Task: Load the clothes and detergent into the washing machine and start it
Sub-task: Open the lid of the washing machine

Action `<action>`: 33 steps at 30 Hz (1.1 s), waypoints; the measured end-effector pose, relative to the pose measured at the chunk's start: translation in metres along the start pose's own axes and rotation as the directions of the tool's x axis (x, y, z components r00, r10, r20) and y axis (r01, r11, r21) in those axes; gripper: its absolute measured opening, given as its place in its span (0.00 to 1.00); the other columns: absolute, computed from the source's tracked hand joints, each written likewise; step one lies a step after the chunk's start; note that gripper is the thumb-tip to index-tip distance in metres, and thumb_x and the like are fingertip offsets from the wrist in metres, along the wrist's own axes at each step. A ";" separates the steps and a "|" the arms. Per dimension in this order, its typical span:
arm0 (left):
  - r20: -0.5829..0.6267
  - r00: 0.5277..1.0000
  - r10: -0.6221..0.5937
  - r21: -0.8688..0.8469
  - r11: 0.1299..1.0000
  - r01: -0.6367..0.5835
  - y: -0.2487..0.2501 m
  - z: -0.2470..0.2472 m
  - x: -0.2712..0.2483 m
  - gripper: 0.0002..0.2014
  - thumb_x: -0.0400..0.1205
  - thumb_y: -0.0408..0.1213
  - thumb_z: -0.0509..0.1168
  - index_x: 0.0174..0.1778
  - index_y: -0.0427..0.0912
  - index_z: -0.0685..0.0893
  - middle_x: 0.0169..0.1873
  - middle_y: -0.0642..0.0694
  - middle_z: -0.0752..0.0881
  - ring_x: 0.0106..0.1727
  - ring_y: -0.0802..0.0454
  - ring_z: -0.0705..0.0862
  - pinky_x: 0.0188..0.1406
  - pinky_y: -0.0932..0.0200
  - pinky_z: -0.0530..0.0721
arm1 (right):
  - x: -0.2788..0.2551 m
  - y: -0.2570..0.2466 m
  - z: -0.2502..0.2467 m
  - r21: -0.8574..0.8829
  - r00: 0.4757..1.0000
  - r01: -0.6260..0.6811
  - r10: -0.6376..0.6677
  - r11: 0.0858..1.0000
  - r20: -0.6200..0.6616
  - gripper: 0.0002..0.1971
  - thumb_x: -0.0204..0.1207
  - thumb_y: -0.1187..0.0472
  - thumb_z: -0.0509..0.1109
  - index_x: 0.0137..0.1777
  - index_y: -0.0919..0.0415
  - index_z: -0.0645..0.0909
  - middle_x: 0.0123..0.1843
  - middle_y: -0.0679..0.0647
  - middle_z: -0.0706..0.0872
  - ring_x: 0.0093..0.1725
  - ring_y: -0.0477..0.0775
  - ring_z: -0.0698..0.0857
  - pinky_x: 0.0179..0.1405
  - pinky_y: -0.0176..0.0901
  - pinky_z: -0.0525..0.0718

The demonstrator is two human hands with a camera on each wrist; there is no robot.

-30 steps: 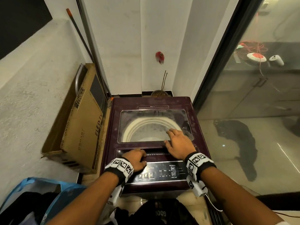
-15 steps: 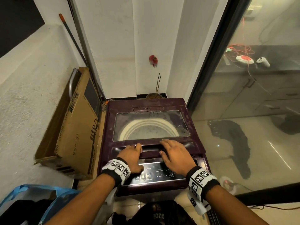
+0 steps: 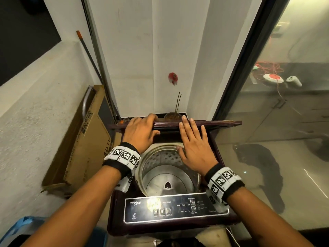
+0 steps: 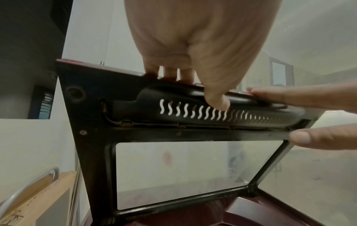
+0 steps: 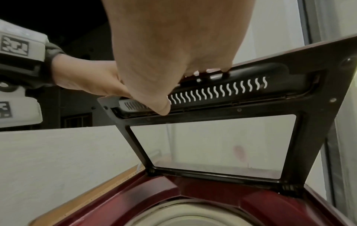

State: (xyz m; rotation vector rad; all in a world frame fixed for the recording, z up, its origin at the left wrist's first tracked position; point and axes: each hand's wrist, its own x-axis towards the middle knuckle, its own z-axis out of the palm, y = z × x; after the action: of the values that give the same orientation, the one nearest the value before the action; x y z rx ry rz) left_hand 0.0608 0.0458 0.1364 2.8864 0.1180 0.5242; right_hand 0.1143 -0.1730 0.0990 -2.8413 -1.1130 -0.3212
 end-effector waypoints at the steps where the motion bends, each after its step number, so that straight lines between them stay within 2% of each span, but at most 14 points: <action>1: -0.046 0.999 0.002 0.003 1.000 -0.002 0.001 0.001 0.003 0.20 0.81 0.47 0.68 0.68 0.50 0.73 0.57 0.47 0.87 0.61 0.44 0.83 0.75 0.43 0.71 | 0.008 0.003 0.000 -0.011 1.000 0.007 -0.007 1.000 0.001 0.43 0.82 0.47 0.61 0.89 0.61 0.42 0.91 0.57 0.36 0.90 0.61 0.40 0.86 0.71 0.51; 3: -0.130 0.991 0.007 0.005 1.000 -0.006 0.004 0.003 0.006 0.22 0.83 0.42 0.65 0.74 0.49 0.71 0.69 0.46 0.82 0.73 0.45 0.77 0.82 0.41 0.62 | 0.025 0.008 -0.003 -0.018 1.000 0.018 -0.018 1.000 -0.004 0.45 0.81 0.47 0.63 0.89 0.60 0.41 0.91 0.57 0.36 0.90 0.61 0.39 0.86 0.71 0.50; 6: -0.172 0.985 -0.011 0.019 1.000 0.014 0.005 0.003 0.002 0.32 0.82 0.46 0.63 0.82 0.45 0.63 0.85 0.42 0.62 0.86 0.42 0.57 0.85 0.39 0.56 | 0.055 0.016 -0.011 -0.009 1.000 0.024 -0.024 1.000 -0.002 0.47 0.79 0.48 0.66 0.89 0.60 0.41 0.91 0.56 0.37 0.90 0.61 0.40 0.86 0.71 0.49; 8: -0.150 0.988 -0.034 0.047 0.998 0.042 0.001 0.008 -0.006 0.38 0.80 0.49 0.64 0.84 0.45 0.58 0.87 0.41 0.52 0.87 0.41 0.48 0.85 0.37 0.53 | 0.078 0.023 -0.017 0.013 1.000 0.023 -0.023 1.000 0.007 0.46 0.79 0.51 0.66 0.89 0.59 0.42 0.91 0.54 0.38 0.90 0.60 0.40 0.86 0.72 0.49; 10: -0.107 0.992 -0.061 0.095 0.993 0.071 -0.006 0.013 -0.014 0.40 0.79 0.50 0.65 0.85 0.45 0.57 0.87 0.41 0.47 0.88 0.40 0.45 0.85 0.37 0.51 | 0.104 0.029 -0.024 0.046 1.000 0.015 -0.016 0.999 0.021 0.45 0.79 0.54 0.65 0.90 0.58 0.43 0.91 0.53 0.40 0.90 0.60 0.41 0.86 0.71 0.47; 13: -0.046 0.993 -0.110 0.147 0.982 0.116 -0.015 0.022 -0.023 0.39 0.78 0.51 0.64 0.84 0.44 0.59 0.87 0.40 0.47 0.87 0.39 0.45 0.85 0.36 0.52 | 0.141 0.037 -0.030 0.060 1.000 0.004 -0.006 0.998 0.031 0.43 0.79 0.56 0.66 0.89 0.59 0.47 0.91 0.56 0.45 0.90 0.61 0.46 0.86 0.72 0.49; 16: -0.013 0.990 -0.139 0.177 0.974 0.139 -0.023 0.026 -0.025 0.39 0.78 0.50 0.64 0.84 0.44 0.59 0.87 0.39 0.48 0.87 0.39 0.45 0.85 0.36 0.54 | 0.170 0.043 -0.030 0.062 0.999 -0.029 0.027 0.998 0.023 0.43 0.76 0.58 0.69 0.88 0.60 0.53 0.88 0.66 0.52 0.88 0.67 0.51 0.85 0.73 0.51; 19: 0.032 0.984 -0.175 0.199 0.966 0.165 -0.029 0.032 -0.027 0.40 0.77 0.50 0.64 0.84 0.43 0.58 0.87 0.39 0.46 0.87 0.39 0.44 0.85 0.38 0.53 | 0.194 0.049 -0.025 0.031 0.999 -0.036 0.035 0.999 0.036 0.44 0.74 0.57 0.70 0.88 0.60 0.53 0.85 0.68 0.56 0.86 0.71 0.55 0.85 0.73 0.51; 27: 0.076 0.967 -0.241 0.223 0.950 0.219 -0.035 0.042 -0.027 0.41 0.80 0.51 0.63 0.86 0.43 0.54 0.87 0.40 0.45 0.87 0.40 0.42 0.86 0.42 0.46 | 0.245 0.067 -0.015 -0.011 0.994 -0.028 0.029 1.000 0.109 0.50 0.71 0.53 0.73 0.89 0.58 0.47 0.87 0.64 0.55 0.88 0.70 0.51 0.85 0.72 0.53; 33: 0.101 0.956 -0.274 0.198 0.948 0.250 -0.037 0.047 -0.027 0.40 0.81 0.50 0.62 0.87 0.46 0.51 0.87 0.46 0.43 0.87 0.42 0.39 0.86 0.43 0.44 | 0.265 0.074 -0.004 -0.017 0.991 -0.027 0.029 0.999 0.132 0.54 0.69 0.50 0.74 0.89 0.57 0.44 0.89 0.63 0.51 0.88 0.70 0.48 0.86 0.71 0.51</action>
State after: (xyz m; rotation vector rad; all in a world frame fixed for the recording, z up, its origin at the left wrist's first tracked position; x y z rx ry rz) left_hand 0.0505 0.0697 0.0761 3.0030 0.5503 0.2917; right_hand 0.3536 -0.0527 0.1620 -2.9267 -1.0956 -0.1414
